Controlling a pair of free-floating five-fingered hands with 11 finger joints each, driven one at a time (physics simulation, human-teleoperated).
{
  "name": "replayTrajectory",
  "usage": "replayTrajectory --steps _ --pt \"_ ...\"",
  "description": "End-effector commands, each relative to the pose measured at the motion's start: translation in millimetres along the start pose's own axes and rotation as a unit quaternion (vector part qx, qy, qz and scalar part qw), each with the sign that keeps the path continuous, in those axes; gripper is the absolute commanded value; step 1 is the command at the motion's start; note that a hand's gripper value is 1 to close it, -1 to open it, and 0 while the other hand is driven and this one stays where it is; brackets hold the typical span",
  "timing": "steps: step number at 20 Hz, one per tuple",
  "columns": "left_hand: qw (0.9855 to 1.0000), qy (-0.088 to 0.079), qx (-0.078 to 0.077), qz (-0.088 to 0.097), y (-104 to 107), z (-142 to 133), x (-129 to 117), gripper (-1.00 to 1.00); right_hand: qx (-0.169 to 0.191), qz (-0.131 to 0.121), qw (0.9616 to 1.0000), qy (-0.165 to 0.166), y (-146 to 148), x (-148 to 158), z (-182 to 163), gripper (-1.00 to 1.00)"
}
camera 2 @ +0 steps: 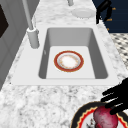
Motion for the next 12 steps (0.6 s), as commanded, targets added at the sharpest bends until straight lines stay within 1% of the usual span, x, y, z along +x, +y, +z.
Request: replayTrajectory --steps 1,2,3,4,6,8,10,12 --pt "0.9988 -0.007 0.005 0.048 7.5 13.7 -16.0 -1.0 0.0 0.0 1.0 0.0 0.0 0.0 0.0 0.0" --pt "0.9991 -0.01 0.008 0.039 5.6 18.1 -20.0 -1.0 0.0 0.0 1.0 0.0 0.0 0.0 0.0 0.0" --pt "0.9998 -0.006 0.007 0.018 -0.1 15.5 -21.5 -1.0 0.0 0.0 1.0 0.0 0.0 0.0 0.0 0.0" --pt "0.9999 -0.003 0.004 0.01 -2.4 12.4 -23.3 -1.0 0.0 0.0 1.0 0.0 0.0 0.0 0.0 0.0" --pt "0.9999 0.009 0.008 0.01 -2.9 10.6 -32.7 -1.0 0.0 0.0 1.0 0.0 0.0 0.0 0.0 0.0" --pt "0.9998 0.009 0.013 0.014 -1.6 13.1 -42.2 -1.0 0.0 0.0 1.0 0.0 0.0 0.0 0.0 0.0" --pt "0.9997 0.009 0.013 0.018 -1.7 12.8 -50.2 -1.0 0.0 0.0 1.0 0.0 0.0 0.0 0.0 0.0" --pt "0.9997 0.013 0.011 0.018 -1.0 10.8 -58.1 -1.0 0.0 0.0 1.0 0.0 0.0 0.0 0.0 0.0"
